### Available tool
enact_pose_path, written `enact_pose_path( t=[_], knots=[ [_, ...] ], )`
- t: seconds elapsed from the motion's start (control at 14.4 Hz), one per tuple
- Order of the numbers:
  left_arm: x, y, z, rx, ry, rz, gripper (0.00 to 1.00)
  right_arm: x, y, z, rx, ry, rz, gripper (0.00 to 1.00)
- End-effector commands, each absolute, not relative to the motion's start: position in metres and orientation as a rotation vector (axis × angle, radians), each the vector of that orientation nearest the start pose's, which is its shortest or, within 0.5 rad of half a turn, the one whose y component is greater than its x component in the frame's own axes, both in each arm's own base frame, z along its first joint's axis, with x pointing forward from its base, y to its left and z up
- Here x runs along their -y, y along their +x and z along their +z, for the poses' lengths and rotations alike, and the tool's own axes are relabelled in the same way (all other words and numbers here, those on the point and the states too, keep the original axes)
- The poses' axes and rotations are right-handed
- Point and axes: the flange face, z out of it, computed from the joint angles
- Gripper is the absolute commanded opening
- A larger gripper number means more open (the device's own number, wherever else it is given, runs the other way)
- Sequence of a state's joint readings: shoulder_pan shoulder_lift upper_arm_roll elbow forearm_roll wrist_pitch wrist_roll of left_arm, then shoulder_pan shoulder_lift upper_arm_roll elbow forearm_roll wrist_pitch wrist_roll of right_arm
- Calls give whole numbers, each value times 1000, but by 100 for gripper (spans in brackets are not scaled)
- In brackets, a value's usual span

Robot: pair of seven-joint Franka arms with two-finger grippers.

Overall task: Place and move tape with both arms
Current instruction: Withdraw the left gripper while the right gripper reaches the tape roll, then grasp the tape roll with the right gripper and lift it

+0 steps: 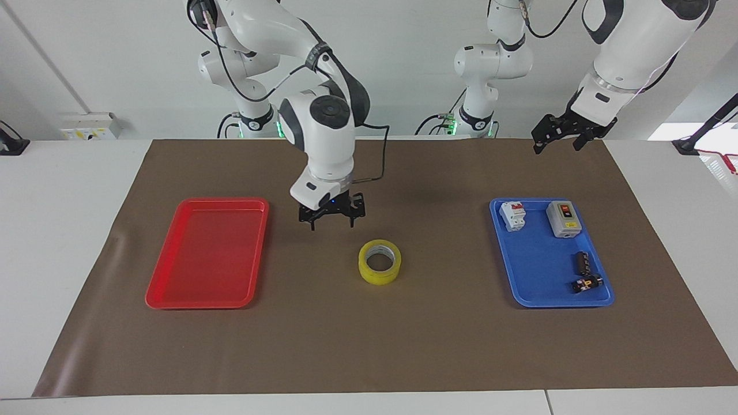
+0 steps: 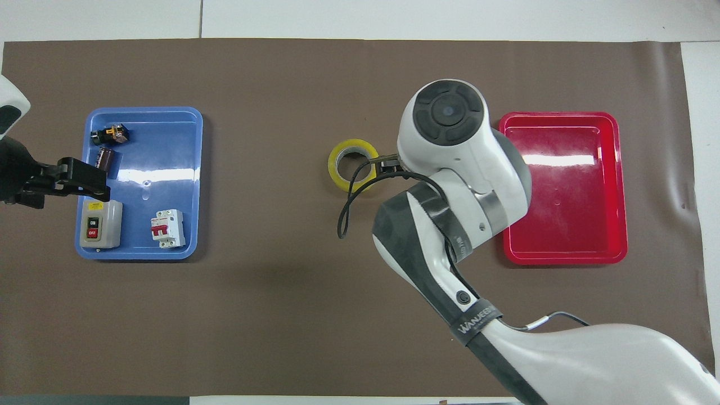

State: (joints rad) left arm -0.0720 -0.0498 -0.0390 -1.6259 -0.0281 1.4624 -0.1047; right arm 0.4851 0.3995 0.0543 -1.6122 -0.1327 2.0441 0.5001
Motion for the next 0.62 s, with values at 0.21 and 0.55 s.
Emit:
enact_pose_path(
  t=[0.21, 0.55],
  knots=[
    [45, 519, 617, -116, -3180, 120, 100, -353, 598, 332, 146, -3145, -270, 100],
    [43, 528, 615, -121, -3154, 210, 100, -361, 603, 291, 286, -3141, -330, 86]
  ],
)
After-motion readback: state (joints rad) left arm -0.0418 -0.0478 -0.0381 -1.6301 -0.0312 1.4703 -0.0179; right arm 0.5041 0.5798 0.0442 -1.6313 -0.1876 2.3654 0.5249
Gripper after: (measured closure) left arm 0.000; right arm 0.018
